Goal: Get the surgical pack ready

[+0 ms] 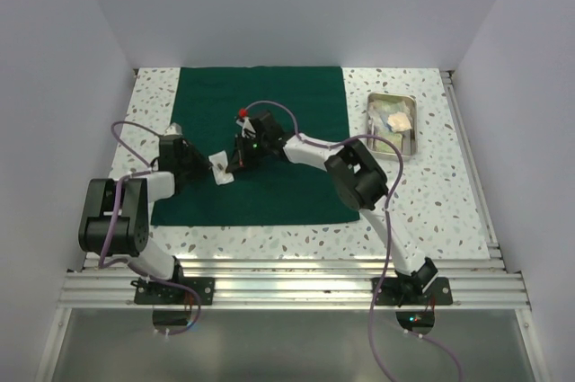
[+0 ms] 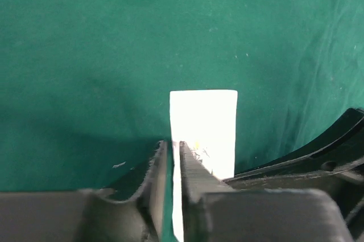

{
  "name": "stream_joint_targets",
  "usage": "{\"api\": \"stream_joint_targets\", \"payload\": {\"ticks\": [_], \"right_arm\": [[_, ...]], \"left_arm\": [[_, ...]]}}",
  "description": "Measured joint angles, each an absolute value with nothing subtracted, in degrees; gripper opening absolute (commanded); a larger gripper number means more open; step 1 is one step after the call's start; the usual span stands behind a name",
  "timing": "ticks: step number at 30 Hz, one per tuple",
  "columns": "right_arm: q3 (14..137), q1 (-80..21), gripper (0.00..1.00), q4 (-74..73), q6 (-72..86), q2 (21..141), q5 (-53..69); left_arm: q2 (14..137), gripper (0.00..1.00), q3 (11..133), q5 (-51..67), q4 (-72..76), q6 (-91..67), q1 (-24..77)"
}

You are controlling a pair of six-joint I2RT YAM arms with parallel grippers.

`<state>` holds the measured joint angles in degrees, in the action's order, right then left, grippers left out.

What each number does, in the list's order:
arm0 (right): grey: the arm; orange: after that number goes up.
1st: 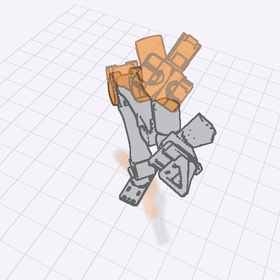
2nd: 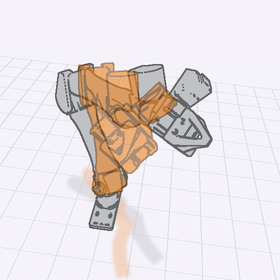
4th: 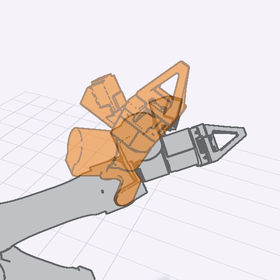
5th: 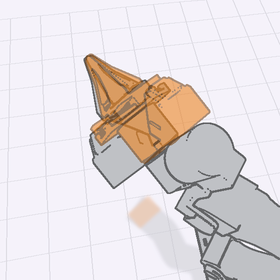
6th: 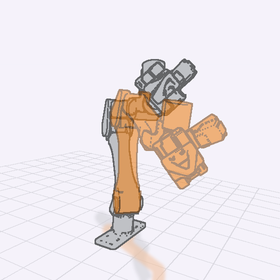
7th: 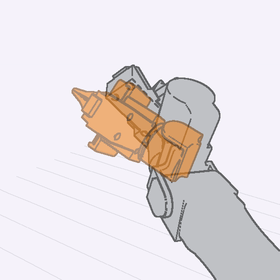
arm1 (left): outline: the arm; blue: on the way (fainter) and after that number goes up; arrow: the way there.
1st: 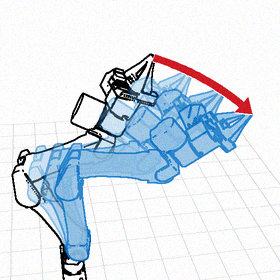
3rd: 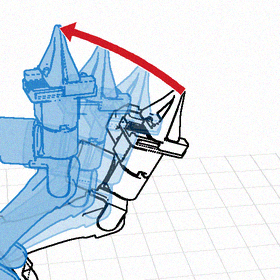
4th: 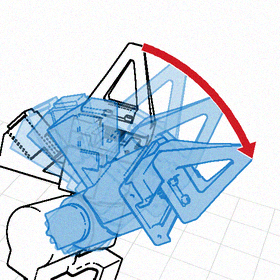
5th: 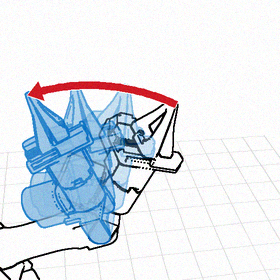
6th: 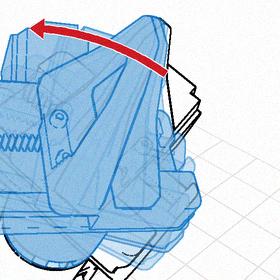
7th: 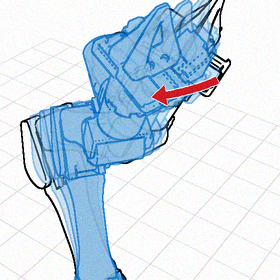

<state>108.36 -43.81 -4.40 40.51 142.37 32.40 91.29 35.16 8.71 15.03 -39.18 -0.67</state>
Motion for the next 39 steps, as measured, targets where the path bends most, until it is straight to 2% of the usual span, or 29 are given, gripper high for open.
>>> {"api": "stream_joint_targets", "payload": {"ticks": [1,3,6,10,14,24,32,39], "right_arm": [[107.81,-43.70,0.00,-4.12,40.51,142.15,32.16],[105.86,-43.42,0.00,-3.38,40.47,141.25,31.64],[102.56,-42.74,0.00,-3.49,39.86,138.67,30.44],[99.63,-40.32,0.00,-5.15,37.34,133.49,28.77],[93.51,-35.18,0.00,-5.41,34.89,124.86,27.88],[81.41,-11.09,0.00,-10.74,27.44,105.21,23.75],[77.14,4.58,0.00,-16.84,24.64,103.00,20.82],[77.17,6.31,0.00,-24.86,18.17,103.09,14.35]], "left_arm": [[90.80,0.35,35.16,8.19,14.48,-39.09,-0.67],[88.55,0.50,35.00,6.85,13.23,-38.79,-0.67],[81.78,0.59,33.36,4.75,12.82,-38.57,-0.64],[74.32,0.60,31.70,2.87,13.02,-38.39,-0.62],[72.73,0.60,31.55,2.52,12.95,-38.33,-0.45],[71.16,0.60,31.03,2.96,12.80,-38.30,4.01],[70.11,0.60,31.03,2.52,12.82,-38.28,9.82],[70.11,0.60,31.03,2.52,12.88,-38.11,11.77]]}}
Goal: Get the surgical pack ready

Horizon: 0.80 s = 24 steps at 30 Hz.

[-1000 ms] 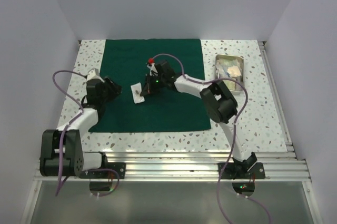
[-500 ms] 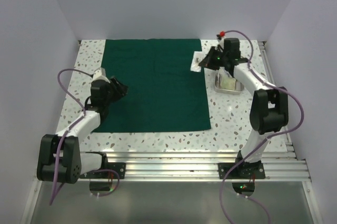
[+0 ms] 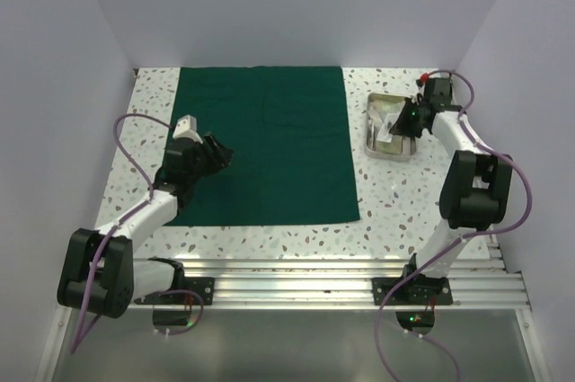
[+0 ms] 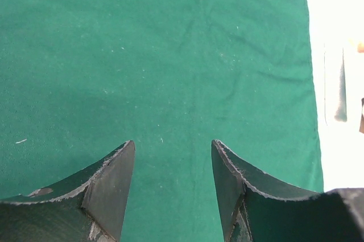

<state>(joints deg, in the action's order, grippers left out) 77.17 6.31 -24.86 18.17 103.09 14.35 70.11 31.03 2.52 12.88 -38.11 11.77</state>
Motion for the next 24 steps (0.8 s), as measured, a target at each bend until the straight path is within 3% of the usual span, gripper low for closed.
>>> {"api": "stream_joint_targets", "payload": {"ticks": [2,3,6,7,16,20,22,24], "right_arm": [[77.25,6.09,0.00,-26.74,16.69,103.24,12.10],[77.67,5.98,0.09,-27.99,16.05,103.55,10.96],[80.34,5.91,0.18,-31.16,14.57,105.67,7.49],[81.30,5.91,0.31,-32.01,14.31,106.41,6.42],[82.65,5.91,0.49,-34.09,13.96,106.06,-0.23],[80.36,5.91,0.54,-32.91,15.35,101.93,-2.50],[78.32,5.91,0.63,-32.01,16.97,99.46,-3.60],[75.44,5.91,0.65,-30.76,18.68,96.68,-4.47]], "left_arm": [[70.11,0.60,31.00,2.52,12.97,-37.85,11.90],[70.11,0.60,31.00,2.52,13.06,-37.82,11.94],[70.11,0.60,31.00,2.52,13.23,-37.54,12.10],[70.11,0.60,31.00,2.52,13.23,-37.30,12.10],[69.91,0.61,30.98,2.48,13.23,-36.77,12.10],[69.71,0.61,30.98,2.44,13.26,-36.75,12.29],[69.71,0.61,30.98,2.39,13.26,-36.75,12.53],[69.71,0.61,30.98,2.28,13.26,-36.71,12.75]]}}
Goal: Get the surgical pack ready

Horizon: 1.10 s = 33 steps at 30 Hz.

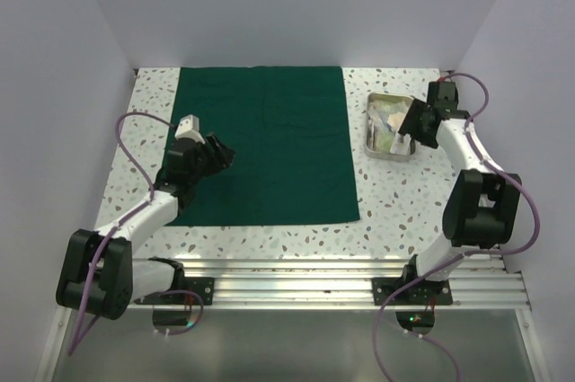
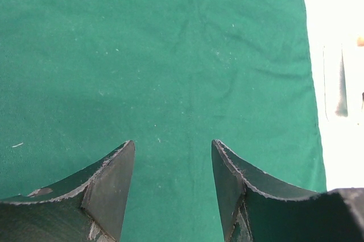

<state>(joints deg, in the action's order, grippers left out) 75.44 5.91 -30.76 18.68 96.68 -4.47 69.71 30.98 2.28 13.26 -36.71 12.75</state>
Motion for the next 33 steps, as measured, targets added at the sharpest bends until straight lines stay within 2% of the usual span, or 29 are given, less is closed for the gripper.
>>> {"api": "stream_joint_targets", "payload": {"ticks": [7,10,13,14,26,32,33], "right_arm": [[70.87,6.00,0.66,-29.39,21.80,93.69,-10.02],[73.73,6.31,0.60,-29.63,20.62,97.12,-10.70],[77.32,6.46,0.47,-29.52,19.03,101.25,-11.07],[78.46,6.46,0.46,-29.41,18.55,102.50,-11.09],[90.08,6.52,0.41,-29.91,16.38,116.14,-11.73],[91.90,6.72,0.36,-30.26,16.05,119.20,-12.73],[91.90,6.81,0.31,-30.28,16.01,119.20,-12.73]], "left_arm": [[69.43,0.61,30.06,2.04,13.37,-36.32,12.91],[69.25,0.61,29.61,2.04,13.47,-36.29,12.91],[69.14,0.61,29.39,2.07,13.74,-36.29,12.91],[69.08,0.61,29.36,2.07,13.72,-36.29,12.91],[68.75,0.61,29.32,2.07,14.11,-36.23,12.91],[68.75,0.61,29.32,2.00,14.11,-36.16,12.91],[68.75,0.61,29.32,2.02,14.11,-36.16,12.91]]}}
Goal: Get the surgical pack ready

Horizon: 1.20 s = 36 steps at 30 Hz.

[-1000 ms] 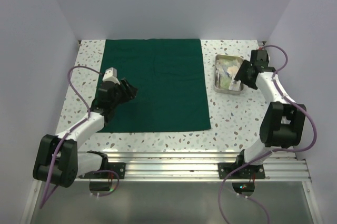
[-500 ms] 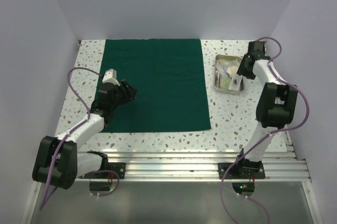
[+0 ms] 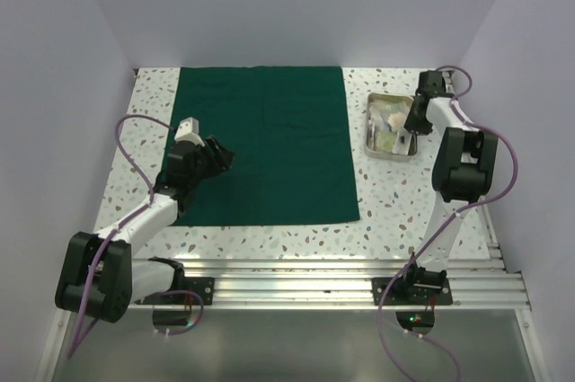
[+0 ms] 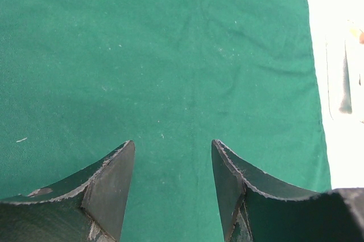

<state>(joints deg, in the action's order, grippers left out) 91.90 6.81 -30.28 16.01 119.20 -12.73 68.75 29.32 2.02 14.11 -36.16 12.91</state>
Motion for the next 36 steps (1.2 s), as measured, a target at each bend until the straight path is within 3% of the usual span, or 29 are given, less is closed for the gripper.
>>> {"api": "stream_joint_targets", "payload": {"ticks": [5,10,14,36], "right_arm": [[91.90,7.16,0.24,-30.22,15.92,119.26,-12.53],[92.07,7.20,0.07,-30.20,15.38,119.57,-12.08],[92.16,7.18,0.00,-29.95,15.66,119.66,-12.01],[79.90,7.55,0.00,-28.21,20.58,106.21,-5.87]], "left_arm": [[68.75,0.61,29.32,2.02,14.13,-36.16,12.91],[68.75,0.61,29.32,2.02,14.13,-36.14,12.91],[68.75,0.61,29.32,2.04,14.13,-36.14,12.91],[68.23,0.61,28.23,2.31,14.63,-36.12,12.95]]}}
